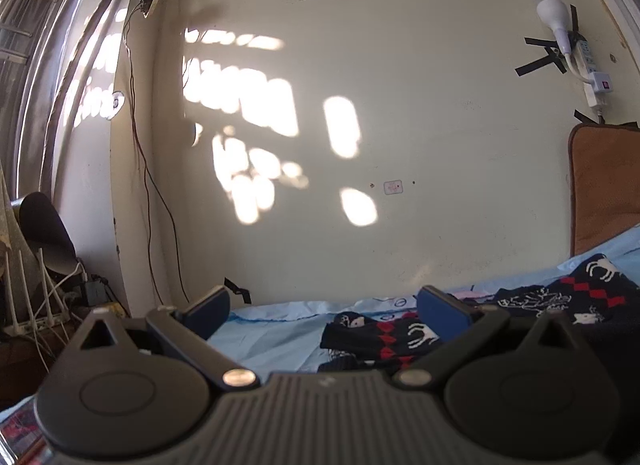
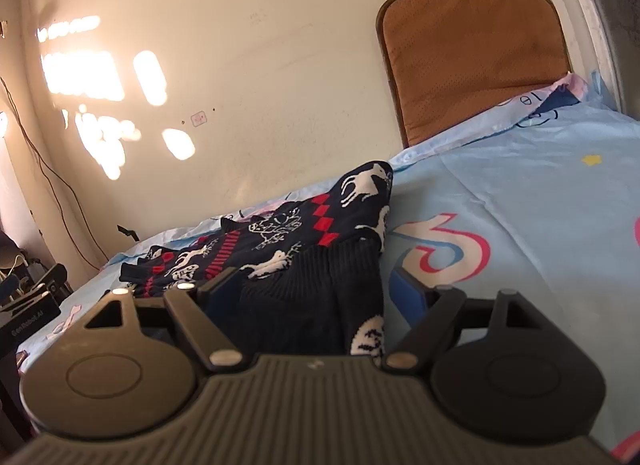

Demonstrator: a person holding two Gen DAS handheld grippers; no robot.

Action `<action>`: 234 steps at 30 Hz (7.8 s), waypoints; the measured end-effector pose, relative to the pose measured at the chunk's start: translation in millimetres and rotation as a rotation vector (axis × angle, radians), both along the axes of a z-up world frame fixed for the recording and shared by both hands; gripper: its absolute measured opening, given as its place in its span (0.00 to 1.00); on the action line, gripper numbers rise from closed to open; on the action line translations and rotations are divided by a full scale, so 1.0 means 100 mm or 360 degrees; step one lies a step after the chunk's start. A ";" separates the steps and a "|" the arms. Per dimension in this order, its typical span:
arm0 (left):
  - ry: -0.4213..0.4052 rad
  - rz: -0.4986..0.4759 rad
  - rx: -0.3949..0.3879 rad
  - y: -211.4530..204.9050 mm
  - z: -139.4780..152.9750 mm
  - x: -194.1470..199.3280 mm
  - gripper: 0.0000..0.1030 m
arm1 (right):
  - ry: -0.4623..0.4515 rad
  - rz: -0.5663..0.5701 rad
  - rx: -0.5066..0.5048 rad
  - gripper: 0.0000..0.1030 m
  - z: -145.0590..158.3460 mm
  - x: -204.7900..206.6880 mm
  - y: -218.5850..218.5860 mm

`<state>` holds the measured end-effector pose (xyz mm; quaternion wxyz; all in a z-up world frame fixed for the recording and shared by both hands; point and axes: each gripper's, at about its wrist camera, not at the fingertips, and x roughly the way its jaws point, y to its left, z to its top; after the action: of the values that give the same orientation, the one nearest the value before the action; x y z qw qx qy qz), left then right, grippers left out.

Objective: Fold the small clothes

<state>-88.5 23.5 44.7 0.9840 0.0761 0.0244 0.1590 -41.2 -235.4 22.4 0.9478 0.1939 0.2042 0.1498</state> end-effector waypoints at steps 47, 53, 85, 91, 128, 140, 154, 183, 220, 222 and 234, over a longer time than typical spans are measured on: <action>0.0282 -0.0994 -0.1472 1.01 0.20 -0.12 1.00 | 0.0010 -0.0029 0.0055 0.84 -0.02 -0.03 -0.02; 0.0402 -0.0752 -0.1207 0.90 0.20 -0.08 1.00 | 0.0024 -0.0017 0.0104 0.85 -0.04 -0.02 -0.06; 0.0198 0.0258 -0.0176 0.65 -0.01 -0.08 1.00 | 0.0076 -0.0019 0.0100 0.86 -0.06 0.03 -0.06; 0.0090 0.0304 -0.0070 0.51 0.01 -0.20 1.00 | 0.0067 -0.0027 0.0106 0.86 -0.07 0.02 -0.07; 0.1287 -0.0794 -0.2028 1.60 -0.42 0.26 0.24 | -0.0351 0.0796 -0.1614 0.30 -0.12 -0.43 0.33; 0.0862 -0.0924 -0.2045 1.76 0.29 0.70 0.19 | -0.0640 0.0535 -0.1471 0.17 0.63 0.21 0.35; 0.0946 -0.0459 -0.2017 1.76 0.04 2.85 0.30 | 0.0185 0.0380 -0.1083 0.41 0.38 2.78 0.70; 0.0766 -0.0388 -0.1450 1.46 0.01 2.29 0.66 | 0.0250 0.0087 -0.0350 0.46 0.19 2.32 0.21; 0.0726 -0.0669 -0.1110 1.18 -0.09 1.50 0.87 | -0.0007 -0.0195 -0.0495 0.37 0.31 1.43 0.32; 0.0739 -0.0635 -0.1034 1.17 -0.12 1.45 0.82 | -0.0099 -0.0107 -0.0593 0.37 0.36 1.30 0.55; 0.0723 -0.0664 -0.1160 1.37 -0.24 1.49 0.25 | -0.0039 0.0504 -0.0903 0.03 0.14 1.49 1.76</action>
<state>60.8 160.8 20.4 0.9272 -0.2380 0.2773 -0.0817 107.6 -59.5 36.2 0.9313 -0.1140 0.2540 0.2347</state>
